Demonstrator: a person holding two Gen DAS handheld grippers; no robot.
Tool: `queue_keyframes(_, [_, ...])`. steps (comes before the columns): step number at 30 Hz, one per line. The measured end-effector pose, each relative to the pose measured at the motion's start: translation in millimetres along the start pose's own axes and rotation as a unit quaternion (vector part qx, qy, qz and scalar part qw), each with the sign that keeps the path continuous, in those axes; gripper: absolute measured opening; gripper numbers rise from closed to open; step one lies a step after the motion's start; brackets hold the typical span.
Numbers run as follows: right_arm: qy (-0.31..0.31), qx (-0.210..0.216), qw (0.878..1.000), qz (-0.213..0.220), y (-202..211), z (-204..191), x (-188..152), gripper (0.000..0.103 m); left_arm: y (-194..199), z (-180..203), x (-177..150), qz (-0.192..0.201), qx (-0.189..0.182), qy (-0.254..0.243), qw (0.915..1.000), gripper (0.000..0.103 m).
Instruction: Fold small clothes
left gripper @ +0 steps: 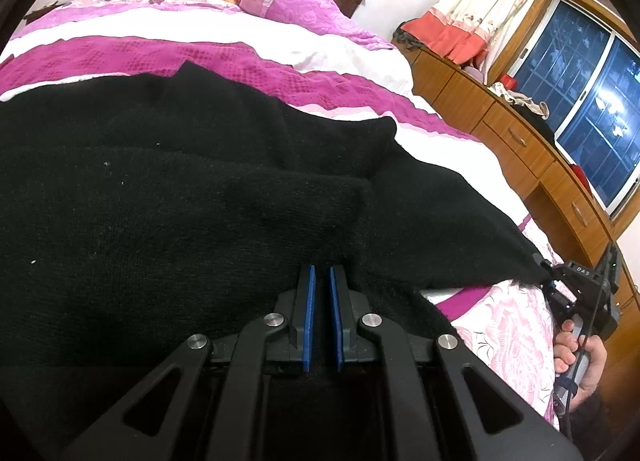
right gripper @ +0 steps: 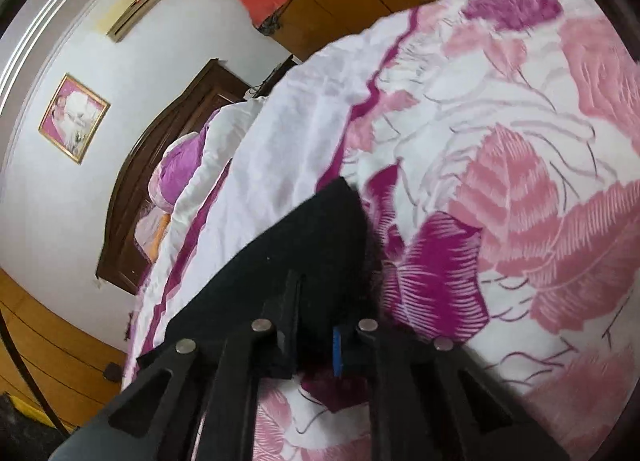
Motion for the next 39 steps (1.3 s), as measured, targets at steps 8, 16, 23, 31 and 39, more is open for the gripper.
queue_keyframes(8, [0.105,0.023,0.994,-0.007,8,-82,-15,0.01,1,-7,0,-0.002,-0.023,0.021,0.9995,0.005])
queue_keyframes(16, [0.232,0.073,0.968,-0.053,-1,-187,-66,0.01,1,-9,-1,-0.004,-0.033,0.032,0.9989,0.005])
queue_keyframes(23, [0.276,0.097,0.952,-0.089,-5,-236,-110,0.01,2,-11,1,-0.006,-0.044,0.04,0.9982,0.005])
queue_keyframes(31, [0.307,0.141,0.933,-0.121,-13,-288,-152,0.01,5,-16,1,-0.003,-0.056,0.049,0.9972,0.005])
queue_keyframes(39, [0.326,0.166,0.918,-0.151,-35,-322,-189,0.01,17,-31,4,0.009,-0.061,0.089,0.9941,0.005])
Point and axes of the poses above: each gripper's, at about its wrist camera, not at the fingertips, and y roughly against the way its jaws point, z to its right, x to its top, the point moved 2 cm from there along -y, roughly the way its jaws point, and after that the axes turned 8 degrees about x, right-handed, at the moved point
